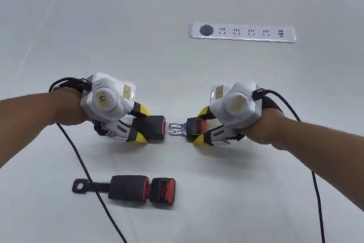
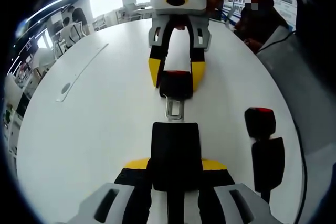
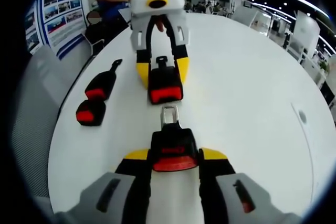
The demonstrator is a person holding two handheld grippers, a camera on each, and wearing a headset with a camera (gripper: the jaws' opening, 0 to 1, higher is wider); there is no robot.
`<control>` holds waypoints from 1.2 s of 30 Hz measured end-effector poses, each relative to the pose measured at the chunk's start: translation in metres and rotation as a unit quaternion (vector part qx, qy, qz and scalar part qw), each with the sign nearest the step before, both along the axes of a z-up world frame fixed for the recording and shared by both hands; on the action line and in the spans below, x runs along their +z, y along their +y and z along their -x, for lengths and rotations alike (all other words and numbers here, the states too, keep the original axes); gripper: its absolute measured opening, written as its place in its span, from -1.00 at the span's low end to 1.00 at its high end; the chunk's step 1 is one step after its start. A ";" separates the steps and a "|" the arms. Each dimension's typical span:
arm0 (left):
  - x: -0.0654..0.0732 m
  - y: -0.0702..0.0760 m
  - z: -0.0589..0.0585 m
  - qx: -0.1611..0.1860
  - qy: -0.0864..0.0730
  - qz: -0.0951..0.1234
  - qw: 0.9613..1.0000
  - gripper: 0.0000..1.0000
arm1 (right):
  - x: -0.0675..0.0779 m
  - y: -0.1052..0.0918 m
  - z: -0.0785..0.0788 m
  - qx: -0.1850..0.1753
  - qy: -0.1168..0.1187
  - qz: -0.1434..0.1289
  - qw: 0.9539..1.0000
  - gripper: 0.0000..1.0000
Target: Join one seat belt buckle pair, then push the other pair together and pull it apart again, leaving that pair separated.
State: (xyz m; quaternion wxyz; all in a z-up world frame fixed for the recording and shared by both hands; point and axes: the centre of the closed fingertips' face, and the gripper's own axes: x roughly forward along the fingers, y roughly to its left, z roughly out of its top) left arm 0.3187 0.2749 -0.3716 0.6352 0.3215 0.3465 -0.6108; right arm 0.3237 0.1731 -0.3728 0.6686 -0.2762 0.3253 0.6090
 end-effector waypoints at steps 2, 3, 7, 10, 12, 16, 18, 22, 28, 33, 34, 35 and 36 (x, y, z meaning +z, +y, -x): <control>0.000 0.000 0.000 0.000 0.000 0.000 1.000 -0.31 | 0.001 -0.007 0.000 -0.005 0.004 -0.003 1.000 -0.30; 0.000 0.000 0.000 0.000 0.000 -0.001 1.000 -0.31 | 0.001 -0.009 0.000 -0.006 0.003 -0.004 1.000 -0.30; 0.000 0.000 0.000 0.001 0.000 0.001 1.000 -0.31 | 0.001 -0.018 0.001 -0.011 0.000 -0.008 1.000 -0.30; 0.000 0.001 -0.001 0.001 0.000 0.000 1.000 -0.31 | 0.001 -0.025 0.001 -0.017 0.003 -0.004 1.000 -0.30; 0.000 0.001 -0.001 0.001 0.000 0.000 1.000 -0.31 | 0.001 -0.030 0.000 -0.017 0.004 -0.004 1.000 -0.30; -0.001 0.001 -0.001 0.001 0.000 0.000 1.000 -0.31 | 0.001 -0.039 0.000 -0.022 0.005 -0.003 1.000 -0.30; -0.001 0.001 -0.001 0.001 0.000 0.001 1.000 -0.31 | 0.002 -0.042 0.000 -0.022 0.006 -0.003 1.000 -0.30; 0.000 0.001 -0.001 0.002 0.000 0.002 1.000 -0.31 | 0.001 -0.055 0.001 -0.024 0.008 0.002 1.000 -0.29; 0.000 0.001 -0.001 0.001 0.000 0.002 1.000 -0.31 | 0.000 -0.064 0.000 -0.030 0.005 0.002 1.000 -0.29; 0.002 0.000 0.000 0.001 0.000 0.001 1.000 -0.31 | -0.002 -0.075 0.006 -0.040 0.006 0.007 0.999 -0.29; 0.002 0.000 0.001 0.001 0.000 0.001 1.000 -0.31 | -0.003 -0.075 0.005 -0.039 0.005 0.006 0.999 -0.29; 0.002 0.000 0.001 0.000 0.000 0.001 1.000 -0.31 | -0.002 -0.078 0.008 -0.041 0.006 0.007 0.999 -0.28; 0.002 0.000 0.000 0.000 0.000 0.001 1.000 -0.31 | -0.002 -0.078 0.007 -0.043 0.006 0.008 0.999 -0.28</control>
